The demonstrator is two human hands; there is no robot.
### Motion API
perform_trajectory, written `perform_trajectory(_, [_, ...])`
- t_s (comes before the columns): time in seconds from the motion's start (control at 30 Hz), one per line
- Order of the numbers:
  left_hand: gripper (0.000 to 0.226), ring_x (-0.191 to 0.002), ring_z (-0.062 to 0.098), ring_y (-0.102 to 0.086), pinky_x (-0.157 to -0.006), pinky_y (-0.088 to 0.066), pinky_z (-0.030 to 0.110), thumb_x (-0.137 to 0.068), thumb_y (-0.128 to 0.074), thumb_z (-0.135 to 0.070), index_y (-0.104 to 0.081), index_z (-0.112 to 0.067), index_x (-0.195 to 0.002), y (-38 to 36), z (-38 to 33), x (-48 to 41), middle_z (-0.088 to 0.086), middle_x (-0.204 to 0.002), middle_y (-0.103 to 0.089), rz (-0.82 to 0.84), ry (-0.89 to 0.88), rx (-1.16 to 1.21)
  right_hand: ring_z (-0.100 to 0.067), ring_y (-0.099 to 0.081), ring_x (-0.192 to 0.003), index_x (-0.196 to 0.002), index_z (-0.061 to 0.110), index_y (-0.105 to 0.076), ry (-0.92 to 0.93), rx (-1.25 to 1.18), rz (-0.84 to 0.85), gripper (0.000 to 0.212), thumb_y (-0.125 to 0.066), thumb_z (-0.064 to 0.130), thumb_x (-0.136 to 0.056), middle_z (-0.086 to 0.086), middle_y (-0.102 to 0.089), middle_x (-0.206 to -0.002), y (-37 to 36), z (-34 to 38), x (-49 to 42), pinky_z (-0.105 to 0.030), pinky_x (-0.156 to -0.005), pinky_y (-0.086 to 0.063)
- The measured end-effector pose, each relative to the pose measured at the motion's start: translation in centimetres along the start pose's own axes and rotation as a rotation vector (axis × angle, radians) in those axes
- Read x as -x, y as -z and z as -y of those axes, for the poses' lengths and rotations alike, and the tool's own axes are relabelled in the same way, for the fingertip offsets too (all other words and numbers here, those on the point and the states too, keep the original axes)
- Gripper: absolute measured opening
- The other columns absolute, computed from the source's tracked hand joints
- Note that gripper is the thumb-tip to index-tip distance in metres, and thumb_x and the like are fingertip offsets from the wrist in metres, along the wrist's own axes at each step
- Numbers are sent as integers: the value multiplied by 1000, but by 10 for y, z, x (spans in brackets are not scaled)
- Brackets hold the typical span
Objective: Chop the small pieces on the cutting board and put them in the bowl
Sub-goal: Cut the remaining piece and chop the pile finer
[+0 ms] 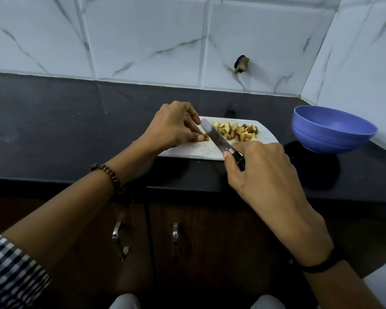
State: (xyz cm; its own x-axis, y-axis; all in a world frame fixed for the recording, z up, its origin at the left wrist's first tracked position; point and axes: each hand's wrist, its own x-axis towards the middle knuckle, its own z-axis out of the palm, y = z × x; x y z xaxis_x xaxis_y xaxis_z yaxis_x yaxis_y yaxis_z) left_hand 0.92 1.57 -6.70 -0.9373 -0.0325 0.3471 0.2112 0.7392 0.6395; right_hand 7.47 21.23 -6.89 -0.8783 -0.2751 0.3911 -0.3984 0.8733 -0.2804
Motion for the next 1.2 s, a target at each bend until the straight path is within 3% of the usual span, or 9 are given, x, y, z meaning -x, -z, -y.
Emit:
perform_trajectory(0.1, [35, -78, -1, -70, -88, -55, 33, -68, -89, -21, -66, -12, -92, 0, -1, -1, -5, -75, -76, -2, 0, -15, -9, -51, -75, -124, 25, -60, -18, 46, 39, 35, -43, 44, -102, 3, -58, -96, 0, 5, -1, -15, -48, -28])
perform_trajectory(0.17, [34, -77, -1, -70, -88, -55, 34, -67, -90, -21, -67, -12, -90, 0, -2, -1, -5, -74, -75, -6, -6, -19, -10, -51, -75, -126, 24, -59, -18, 84, 63, 34, -43, 43, -102, 2, -57, -96, 0, 8, -4, -18, -49, -31])
perform_trajectory(0.3, [32, -75, -1, -69, -87, -55, 32, -68, -89, -19, -67, -12, -90, -2, -2, 0, -6, -73, -74, -17, -16, -30, -17, -59, -90, -131, 18, -55, -76, 133, 283, 36, -56, 34, -99, -5, -57, -106, 4, 16, -13, -27, -68, -45])
perform_trajectory(0.5, [30, -73, 1, -71, -85, -57, 35, -70, -88, -17, -67, -10, -90, -5, -2, 0, -3, -72, -75, -16, -34, -11, -10, -40, -69, -126, 18, -52, 15, 209, 243, 29, -52, 32, -101, 3, -34, -77, 6, 24, 4, -25, -56, -34])
perform_trajectory(0.67, [28, -75, 2, -71, -87, -56, 35, -71, -87, -12, -68, -10, -92, -5, -2, 1, -2, -75, -75, -11, -34, -9, -14, -48, -79, -126, 19, -54, -7, 204, 294, 31, -56, 33, -99, -2, -41, -93, 19, 24, 6, -23, -52, -33])
perform_trajectory(0.8, [31, -80, 2, -70, -87, -57, 33, -74, -85, -14, -68, -11, -100, -6, -1, -1, -4, -79, -75, 10, -38, -28, -12, -50, -73, -128, 20, -55, -15, 201, 323, 32, -54, 36, -99, 1, -43, -84, 32, 16, 12, -21, -50, -35])
perform_trajectory(0.9, [36, -82, 1, -67, -82, -55, 24, -78, -82, -17, -68, -14, -111, -5, -1, -2, -5, -85, -74, 53, -49, -66, -7, -46, -63, -126, 26, -59, 16, 195, 219, 34, -45, 44, -100, 5, -43, -77, 44, 6, 21, -19, -47, -31])
perform_trajectory(1.07, [35, -85, 0, -63, -63, -44, 8, -82, -79, -22, -68, -26, -115, -1, -1, -4, -8, -87, -72, 119, -78, -104, -8, -53, -63, -119, 27, -67, -21, 68, 73, 34, -50, 46, -97, 0, -58, -83, 53, -8, 30, -22, -50, -39])
perform_trajectory(1.2, [31, -89, 5, -63, -77, -48, 17, -85, -76, -18, -73, -31, -113, 1, -5, -9, -6, -95, -71, 189, -95, -177, -5, -52, -61, -123, 27, -68, -41, 28, 18, 35, -53, 43, -96, -1, -64, -79, 59, -21, 29, -22, -52, -41])
